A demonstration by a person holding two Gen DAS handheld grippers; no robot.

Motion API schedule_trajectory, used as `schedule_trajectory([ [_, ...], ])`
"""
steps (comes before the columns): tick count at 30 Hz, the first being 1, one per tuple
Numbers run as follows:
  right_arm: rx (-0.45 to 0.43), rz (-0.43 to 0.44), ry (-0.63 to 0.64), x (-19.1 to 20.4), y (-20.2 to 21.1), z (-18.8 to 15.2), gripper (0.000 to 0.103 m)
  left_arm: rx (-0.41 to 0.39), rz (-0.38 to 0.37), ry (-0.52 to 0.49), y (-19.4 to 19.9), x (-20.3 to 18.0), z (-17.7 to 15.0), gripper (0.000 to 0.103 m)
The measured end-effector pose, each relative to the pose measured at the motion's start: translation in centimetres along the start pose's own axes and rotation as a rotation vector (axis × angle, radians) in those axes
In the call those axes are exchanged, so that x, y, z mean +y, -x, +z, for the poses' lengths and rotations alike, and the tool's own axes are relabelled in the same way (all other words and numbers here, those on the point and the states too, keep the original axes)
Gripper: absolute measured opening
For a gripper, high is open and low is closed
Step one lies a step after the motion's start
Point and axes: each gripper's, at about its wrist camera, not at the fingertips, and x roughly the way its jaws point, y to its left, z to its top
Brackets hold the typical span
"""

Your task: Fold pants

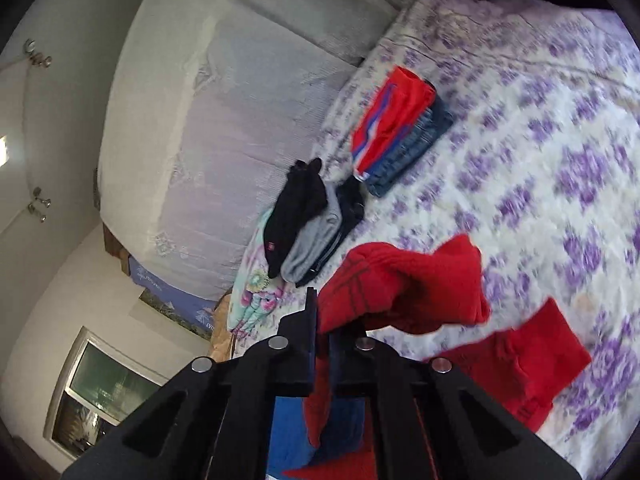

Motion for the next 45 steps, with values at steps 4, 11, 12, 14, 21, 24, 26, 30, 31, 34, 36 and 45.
schedule_trajectory([
  [4,0.064,-0.126,-0.021,-3.8,1.1,-3.6,0.004,-0.029,0.014,-0.044,2.9,0.1,-1.4,0.087],
  [11,0.101,-0.123,-0.21,-11.6,2.6,-7.9,0.008,0.082,0.005,-0.046,3.4,0.8,-5.9,0.087],
  [12,0.101,-0.132,-0.181,-11.3,2.5,-7.9,0.008,0.086,0.0,-0.058,3.8,0.6,-6.5,0.087],
  [14,0.102,-0.143,-0.154,-11.1,2.1,-8.0,0.008,0.088,-0.014,-0.066,4.7,0.2,-7.4,0.087],
  [21,0.085,-0.072,-0.244,-14.0,1.3,-9.4,0.019,0.109,-0.064,0.018,4.7,0.7,-8.5,0.091],
  [24,0.075,-0.074,-0.216,-13.6,1.5,-9.6,0.019,0.15,-0.091,0.104,2.3,1.1,-7.9,0.091],
  [26,0.072,-0.074,-0.212,-13.6,1.5,-9.7,0.019,0.175,-0.075,0.169,0.8,1.6,-7.8,0.091],
  [30,0.072,-0.074,-0.208,-13.5,1.7,-9.8,0.019,0.18,-0.056,0.293,-1.2,2.8,-7.0,0.091],
  [31,0.073,-0.075,-0.203,-13.5,1.7,-9.9,0.019,0.162,-0.046,0.306,-1.2,3.0,-6.3,0.09],
  [34,0.072,-0.072,-0.195,-13.4,1.8,-9.9,0.019,0.146,-0.027,0.293,-0.9,2.4,-4.5,0.09],
  [36,0.07,-0.071,-0.189,-13.4,1.7,-9.8,0.019,0.163,-0.006,0.268,-0.6,1.8,-3.9,0.09],
  [45,0.079,-0.072,-0.189,-13.3,1.4,-9.8,0.02,0.19,0.032,0.347,-2.7,3.4,-4.1,0.076],
])
